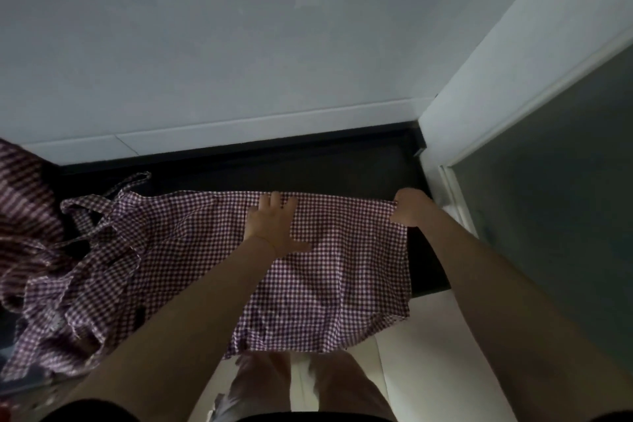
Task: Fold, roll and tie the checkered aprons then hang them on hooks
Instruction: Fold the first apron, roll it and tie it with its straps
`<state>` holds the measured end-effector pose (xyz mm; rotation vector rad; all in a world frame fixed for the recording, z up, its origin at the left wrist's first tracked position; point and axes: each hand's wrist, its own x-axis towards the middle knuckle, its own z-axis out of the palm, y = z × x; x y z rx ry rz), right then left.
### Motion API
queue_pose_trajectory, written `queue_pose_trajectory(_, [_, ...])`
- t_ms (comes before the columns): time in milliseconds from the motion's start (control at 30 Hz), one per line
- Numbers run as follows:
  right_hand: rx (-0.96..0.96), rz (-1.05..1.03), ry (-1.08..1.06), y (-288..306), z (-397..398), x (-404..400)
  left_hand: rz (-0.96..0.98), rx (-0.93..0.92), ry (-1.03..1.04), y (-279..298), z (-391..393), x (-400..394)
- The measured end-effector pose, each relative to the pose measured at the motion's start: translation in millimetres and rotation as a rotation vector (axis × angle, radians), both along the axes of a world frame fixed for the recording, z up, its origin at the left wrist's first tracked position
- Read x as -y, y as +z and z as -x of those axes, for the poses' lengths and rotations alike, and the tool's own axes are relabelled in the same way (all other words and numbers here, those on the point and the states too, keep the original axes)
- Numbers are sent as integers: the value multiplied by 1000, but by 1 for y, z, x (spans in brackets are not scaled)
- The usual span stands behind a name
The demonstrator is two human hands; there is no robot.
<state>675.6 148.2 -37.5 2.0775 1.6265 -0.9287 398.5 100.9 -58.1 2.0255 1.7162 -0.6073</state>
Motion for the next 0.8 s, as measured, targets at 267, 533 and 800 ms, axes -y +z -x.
queue_pose_trajectory(267, [-140,-533,-96,22,11,-36,-58,-11,315,-8,-6,-3])
queue_pose_trajectory(533, [-399,-39,-341,-3,-6,-9,-200,85,281,0,-42,11])
queue_pose_trajectory(800, [-621,156,-372,9,-22,32,-2,32,299,7,-64,19])
